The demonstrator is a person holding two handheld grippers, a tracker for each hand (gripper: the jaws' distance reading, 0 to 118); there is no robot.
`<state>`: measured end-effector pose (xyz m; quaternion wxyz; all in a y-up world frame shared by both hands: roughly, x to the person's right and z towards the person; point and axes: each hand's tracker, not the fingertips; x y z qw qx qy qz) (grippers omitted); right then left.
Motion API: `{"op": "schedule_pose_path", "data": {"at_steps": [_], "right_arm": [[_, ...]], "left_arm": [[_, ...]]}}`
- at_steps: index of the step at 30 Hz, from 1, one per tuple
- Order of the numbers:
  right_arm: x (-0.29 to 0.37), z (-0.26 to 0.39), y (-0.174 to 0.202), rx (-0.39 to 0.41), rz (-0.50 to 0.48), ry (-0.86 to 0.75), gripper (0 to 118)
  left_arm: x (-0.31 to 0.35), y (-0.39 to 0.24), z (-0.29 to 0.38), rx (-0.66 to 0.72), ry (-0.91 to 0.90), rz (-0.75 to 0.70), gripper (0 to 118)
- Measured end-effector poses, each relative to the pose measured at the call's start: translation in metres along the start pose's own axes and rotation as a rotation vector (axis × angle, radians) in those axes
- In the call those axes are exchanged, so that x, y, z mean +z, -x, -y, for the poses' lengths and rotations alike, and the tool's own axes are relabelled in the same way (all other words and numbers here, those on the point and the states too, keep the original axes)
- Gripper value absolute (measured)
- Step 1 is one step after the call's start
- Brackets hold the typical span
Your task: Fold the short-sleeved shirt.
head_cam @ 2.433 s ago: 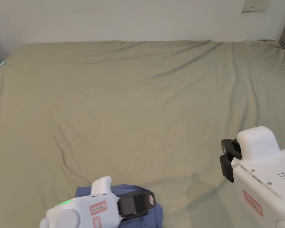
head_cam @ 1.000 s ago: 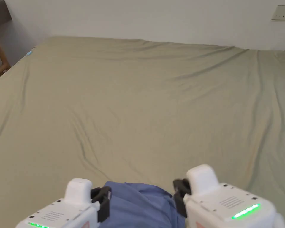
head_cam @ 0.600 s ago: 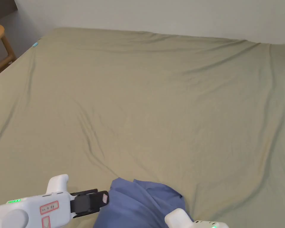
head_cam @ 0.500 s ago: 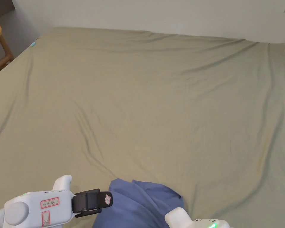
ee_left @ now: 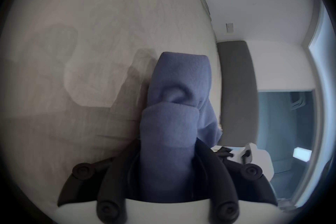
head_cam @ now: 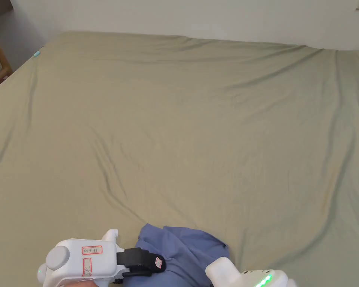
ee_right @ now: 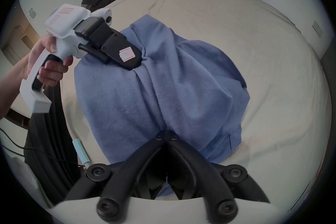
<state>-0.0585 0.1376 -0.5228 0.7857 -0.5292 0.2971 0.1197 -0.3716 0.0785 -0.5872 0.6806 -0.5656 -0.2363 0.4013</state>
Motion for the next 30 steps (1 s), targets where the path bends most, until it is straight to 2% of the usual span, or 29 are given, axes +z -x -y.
{"op": "schedule_pose_path", "data": {"at_steps": [2, 5, 9, 12, 16, 22, 30], "right_arm": [[0.011, -0.004, -0.007, -0.023, -0.018, -0.007, 1], [0.052, -0.018, -0.016, -0.023, 0.036, -0.168, 1], [0.118, -0.044, -0.019, -0.014, 0.245, -0.391, 1], [0.156, -0.057, -0.01, -0.005, 0.419, -0.522, 1], [0.183, -0.064, 0.008, -0.01, 0.56, -0.653, 1], [0.19, -0.062, 0.032, -0.008, 0.577, -0.722, 1], [0.174, -0.066, 0.038, 0.008, 0.571, -0.702, 1]], "left_arm": [[0.007, -0.023, 0.009, -0.137, -0.027, -0.108, 26], [0.018, -0.051, 0.025, -0.244, -0.08, -0.264, 26], [0.03, -0.075, 0.045, -0.245, -0.16, -0.347, 26], [0.04, -0.086, 0.053, -0.324, -0.211, -0.439, 26], [0.055, -0.087, 0.055, -0.404, -0.263, -0.579, 26], [0.091, -0.06, 0.045, -0.477, -0.331, -0.801, 26], [0.17, 0.009, 0.005, -0.425, -0.407, -1.103, 26]]}}
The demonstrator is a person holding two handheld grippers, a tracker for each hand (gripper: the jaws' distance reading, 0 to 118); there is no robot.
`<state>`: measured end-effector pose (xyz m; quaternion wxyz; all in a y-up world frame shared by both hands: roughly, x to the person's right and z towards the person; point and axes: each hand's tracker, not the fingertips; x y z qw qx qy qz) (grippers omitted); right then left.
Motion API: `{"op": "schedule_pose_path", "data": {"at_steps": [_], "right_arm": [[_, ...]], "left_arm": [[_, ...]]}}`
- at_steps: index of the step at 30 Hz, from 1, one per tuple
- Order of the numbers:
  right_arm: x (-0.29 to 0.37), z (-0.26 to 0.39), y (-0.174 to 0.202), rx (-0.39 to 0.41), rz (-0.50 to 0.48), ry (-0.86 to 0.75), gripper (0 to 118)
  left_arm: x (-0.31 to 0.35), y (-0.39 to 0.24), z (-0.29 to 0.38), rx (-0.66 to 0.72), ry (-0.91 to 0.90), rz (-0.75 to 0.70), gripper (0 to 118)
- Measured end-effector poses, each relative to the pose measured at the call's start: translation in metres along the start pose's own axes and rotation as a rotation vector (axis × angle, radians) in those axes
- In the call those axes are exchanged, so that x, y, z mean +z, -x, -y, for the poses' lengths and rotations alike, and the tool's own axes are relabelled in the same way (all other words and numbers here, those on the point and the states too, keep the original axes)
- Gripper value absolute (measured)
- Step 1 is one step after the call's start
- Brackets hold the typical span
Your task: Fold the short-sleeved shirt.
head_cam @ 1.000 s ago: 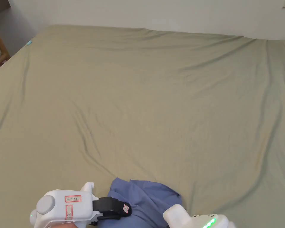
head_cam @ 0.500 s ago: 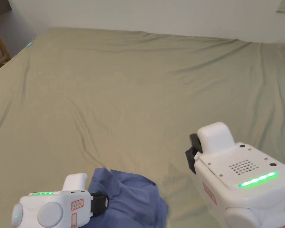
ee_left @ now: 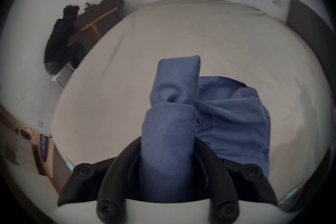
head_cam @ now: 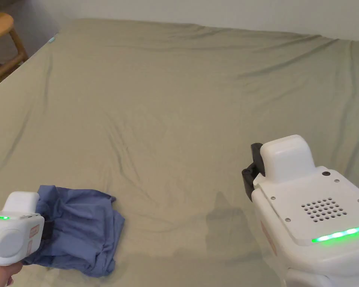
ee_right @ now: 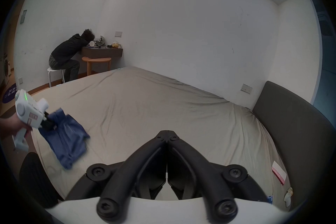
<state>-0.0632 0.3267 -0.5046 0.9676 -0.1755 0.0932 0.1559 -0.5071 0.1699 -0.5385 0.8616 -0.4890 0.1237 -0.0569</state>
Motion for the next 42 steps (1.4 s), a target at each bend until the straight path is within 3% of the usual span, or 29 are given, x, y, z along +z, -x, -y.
{"op": "schedule_pose_path", "data": {"at_steps": [9, 14, 16, 17, 18, 20, 21, 24, 26, 28, 31, 34, 36, 37, 38, 40, 41, 42], "right_arm": [[-0.032, 0.014, 0.02, 0.042, -0.002, 0.104, 1], [-0.043, 0.015, 0.028, 0.044, -0.019, 0.14, 1], [-0.047, 0.014, 0.029, 0.034, -0.032, 0.153, 1], [-0.047, 0.012, 0.027, 0.03, -0.039, 0.154, 1], [-0.047, 0.011, 0.025, 0.029, -0.041, 0.151, 1], [-0.044, 0.004, 0.018, 0.038, -0.033, 0.132, 1], [-0.043, 0.0, 0.014, 0.041, -0.027, 0.121, 1], [-0.036, -0.014, -0.004, 0.031, 0.0, 0.071, 1], [-0.028, -0.026, -0.017, 0.018, 0.022, 0.034, 1], [-0.016, -0.04, -0.031, -0.001, 0.044, -0.016, 1], [0.01, -0.063, -0.049, -0.027, 0.088, -0.105, 1], [0.038, -0.084, -0.063, -0.038, 0.124, -0.192, 1], [0.056, -0.092, -0.068, -0.024, 0.151, -0.236, 1], [0.064, -0.094, -0.07, -0.015, 0.17, -0.257, 1], [0.071, -0.095, -0.07, -0.008, 0.188, -0.273, 1], [0.084, -0.094, -0.072, -0.007, 0.201, -0.293, 1], [0.089, -0.092, -0.072, -0.009, 0.204, -0.299, 1], [0.093, -0.089, -0.072, -0.01, 0.207, -0.304, 1]], "left_arm": [[-0.061, 0.117, -0.02, -0.08, 0.027, -0.252, 26], [-0.09, 0.153, -0.037, -0.069, 0.058, -0.251, 26], [-0.095, 0.161, -0.043, -0.029, 0.109, -0.18, 26], [-0.082, 0.155, -0.046, 0.01, 0.145, -0.167, 30], [-0.075, 0.155, -0.051, 0.039, 0.139, -0.192, 57], [-0.04, 0.157, -0.063, 0.11, -0.016, -0.079, 105], [-0.02, 0.154, -0.07, 0.152, -0.089, -0.034, 118], [0.051, 0.139, -0.099, 0.311, -0.273, 0.039, 117], [0.115, 0.119, -0.109, 0.433, -0.508, 0.142, 117], [0.17, 0.091, -0.116, 0.437, -0.693, 0.252, 118], [0.238, 0.036, -0.12, 0.355, -0.922, 0.175, 118], [0.281, -0.022, -0.117, 0.294, -1.027, 0.155, 117], [0.303, -0.06, -0.11, 0.261, -1.062, 0.173, 111], [0.306, -0.075, -0.108, 0.237, -1.062, 0.187, 103], [0.313, -0.094, -0.104, 0.215, -1.068, 0.188, 88], [0.322, -0.126, -0.095, 0.146, -1.091, 0.196, 26], [0.321, -0.14, -0.092, 0.118, -1.096, 0.192, 0], [0.322, -0.152, -0.085, 0.098, -1.12, 0.21, 0]]}}
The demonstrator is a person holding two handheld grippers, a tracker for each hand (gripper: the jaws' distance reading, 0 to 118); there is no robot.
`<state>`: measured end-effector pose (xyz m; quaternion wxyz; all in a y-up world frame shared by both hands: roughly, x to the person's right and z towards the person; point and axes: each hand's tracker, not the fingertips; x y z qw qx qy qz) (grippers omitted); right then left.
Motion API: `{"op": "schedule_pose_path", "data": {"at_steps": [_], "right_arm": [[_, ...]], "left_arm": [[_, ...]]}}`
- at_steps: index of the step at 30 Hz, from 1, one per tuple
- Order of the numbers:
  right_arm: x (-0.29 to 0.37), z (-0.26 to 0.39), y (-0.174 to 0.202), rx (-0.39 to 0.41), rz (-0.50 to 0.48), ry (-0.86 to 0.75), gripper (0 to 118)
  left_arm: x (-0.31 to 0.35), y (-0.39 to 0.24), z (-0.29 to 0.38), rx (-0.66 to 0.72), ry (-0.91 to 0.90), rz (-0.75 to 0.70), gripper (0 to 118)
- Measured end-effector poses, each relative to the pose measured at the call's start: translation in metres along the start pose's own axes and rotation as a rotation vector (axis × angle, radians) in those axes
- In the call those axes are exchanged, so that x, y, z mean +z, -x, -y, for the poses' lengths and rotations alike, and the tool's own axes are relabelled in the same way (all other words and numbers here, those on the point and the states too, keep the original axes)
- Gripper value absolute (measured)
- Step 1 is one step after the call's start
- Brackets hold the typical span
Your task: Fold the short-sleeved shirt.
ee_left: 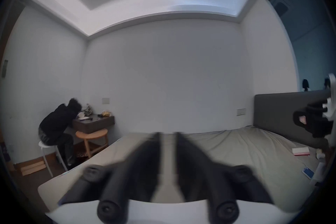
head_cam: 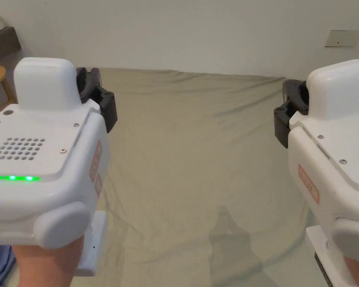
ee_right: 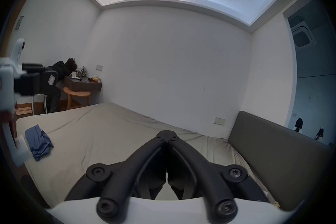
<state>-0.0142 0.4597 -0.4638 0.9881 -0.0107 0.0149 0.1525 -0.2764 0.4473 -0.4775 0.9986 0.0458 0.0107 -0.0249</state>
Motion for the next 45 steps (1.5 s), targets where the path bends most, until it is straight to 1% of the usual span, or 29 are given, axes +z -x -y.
{"op": "schedule_pose_path", "data": {"at_steps": [2, 4, 8, 13, 16, 20, 32, 45], "right_arm": [[0.009, 0.003, -0.001, 0.005, 0.009, -0.005, 1], [0.017, 0.009, -0.002, 0.017, 0.026, -0.015, 1], [0.025, 0.019, -0.004, 0.024, 0.048, -0.022, 1], [0.025, 0.027, -0.005, 0.026, 0.054, -0.008, 1], [0.024, 0.027, -0.006, 0.008, 0.049, -0.006, 1], [0.024, 0.026, -0.004, 0.006, 0.05, -0.012, 1], [0.03, 0.022, -0.001, -0.001, 0.057, -0.03, 1], [0.029, 0.023, 0.001, -0.013, 0.057, -0.033, 1]], "left_arm": [[0.011, -0.02, 0.004, 0.007, -0.028, 0.051, 0], [0.016, -0.039, 0.008, -0.033, -0.003, 0.067, 0], [0.023, -0.056, 0.012, -0.057, 0.009, 0.065, 0], [0.024, -0.058, 0.011, -0.049, 0.037, 0.065, 0], [0.025, -0.058, 0.009, -0.062, 0.025, 0.06, 0], [0.027, -0.057, 0.004, -0.092, -0.005, 0.039, 0], [0.035, -0.053, 0.001, -0.061, -0.021, 0.034, 0], [0.033, -0.054, 0.008, -0.076, -0.014, 0.046, 0]]}}
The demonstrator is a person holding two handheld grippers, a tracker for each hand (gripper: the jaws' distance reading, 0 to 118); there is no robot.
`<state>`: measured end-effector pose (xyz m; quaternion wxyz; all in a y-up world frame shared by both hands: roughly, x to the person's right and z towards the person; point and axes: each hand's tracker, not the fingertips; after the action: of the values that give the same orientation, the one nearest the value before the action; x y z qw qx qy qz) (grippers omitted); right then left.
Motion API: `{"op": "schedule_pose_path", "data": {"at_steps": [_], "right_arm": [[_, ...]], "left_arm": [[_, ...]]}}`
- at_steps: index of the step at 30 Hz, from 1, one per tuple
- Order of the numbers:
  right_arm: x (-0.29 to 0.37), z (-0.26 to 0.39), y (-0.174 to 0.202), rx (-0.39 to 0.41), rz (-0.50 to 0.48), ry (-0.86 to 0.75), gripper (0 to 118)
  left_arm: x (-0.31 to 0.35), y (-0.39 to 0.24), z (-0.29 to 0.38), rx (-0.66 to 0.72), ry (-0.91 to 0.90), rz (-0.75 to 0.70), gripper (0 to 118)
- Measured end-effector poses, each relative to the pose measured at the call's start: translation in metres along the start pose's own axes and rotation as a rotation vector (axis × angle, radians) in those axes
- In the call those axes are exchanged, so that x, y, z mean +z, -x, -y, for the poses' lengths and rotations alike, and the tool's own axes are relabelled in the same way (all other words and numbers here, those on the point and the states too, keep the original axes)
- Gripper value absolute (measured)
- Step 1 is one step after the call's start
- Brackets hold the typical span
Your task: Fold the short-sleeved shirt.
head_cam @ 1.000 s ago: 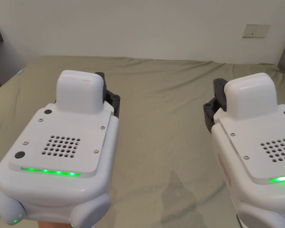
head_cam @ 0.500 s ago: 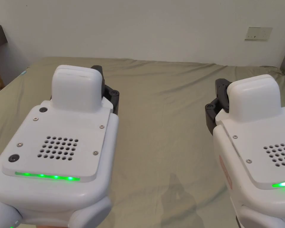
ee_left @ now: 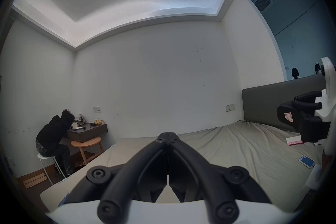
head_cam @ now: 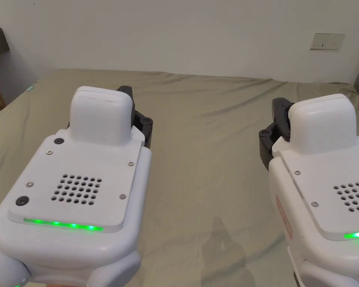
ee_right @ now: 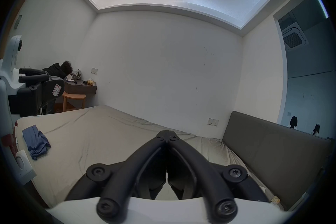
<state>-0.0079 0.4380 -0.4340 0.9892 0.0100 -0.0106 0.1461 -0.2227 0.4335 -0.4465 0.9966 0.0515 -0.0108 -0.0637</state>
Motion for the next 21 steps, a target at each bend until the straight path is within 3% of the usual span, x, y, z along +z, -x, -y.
{"op": "schedule_pose_path", "data": {"at_steps": [11, 12, 13, 14, 15, 16, 17, 19, 21], "right_arm": [[-0.001, 0.007, 0.0, -0.015, -0.006, -0.001, 2], [-0.001, 0.008, -0.001, -0.02, 0.002, -0.008, 17], [-0.002, 0.008, -0.001, -0.024, 0.006, -0.013, 42], [-0.003, 0.008, -0.003, -0.029, 0.019, -0.016, 78], [-0.004, 0.008, -0.004, -0.039, 0.016, -0.018, 111], [-0.006, 0.008, -0.007, -0.051, 0.024, -0.009, 117], [-0.01, 0.008, -0.01, -0.072, 0.01, 0.01, 117], [-0.01, 0.009, -0.012, -0.087, 0.019, -0.002, 118], [-0.012, 0.007, -0.013, -0.078, 0.027, 0.016, 118]], "left_arm": [[-0.005, -0.002, 0.004, 0.001, 0.027, 0.009, 0], [-0.005, -0.002, 0.005, 0.002, 0.03, 0.009, 0], [-0.006, -0.002, 0.005, 0.002, 0.035, 0.01, 3], [-0.007, -0.002, 0.005, 0.0, 0.041, 0.01, 20], [-0.008, -0.002, 0.006, -0.002, 0.046, 0.005, 59], [-0.009, -0.002, 0.007, -0.003, 0.05, 0.003, 91], [-0.011, -0.002, 0.008, -0.001, 0.062, 0.004, 91], [-0.014, 0.001, 0.011, 0.016, 0.096, 0.023, 109], [-0.013, 0.001, 0.013, 0.02, 0.089, 0.017, 115]]}}
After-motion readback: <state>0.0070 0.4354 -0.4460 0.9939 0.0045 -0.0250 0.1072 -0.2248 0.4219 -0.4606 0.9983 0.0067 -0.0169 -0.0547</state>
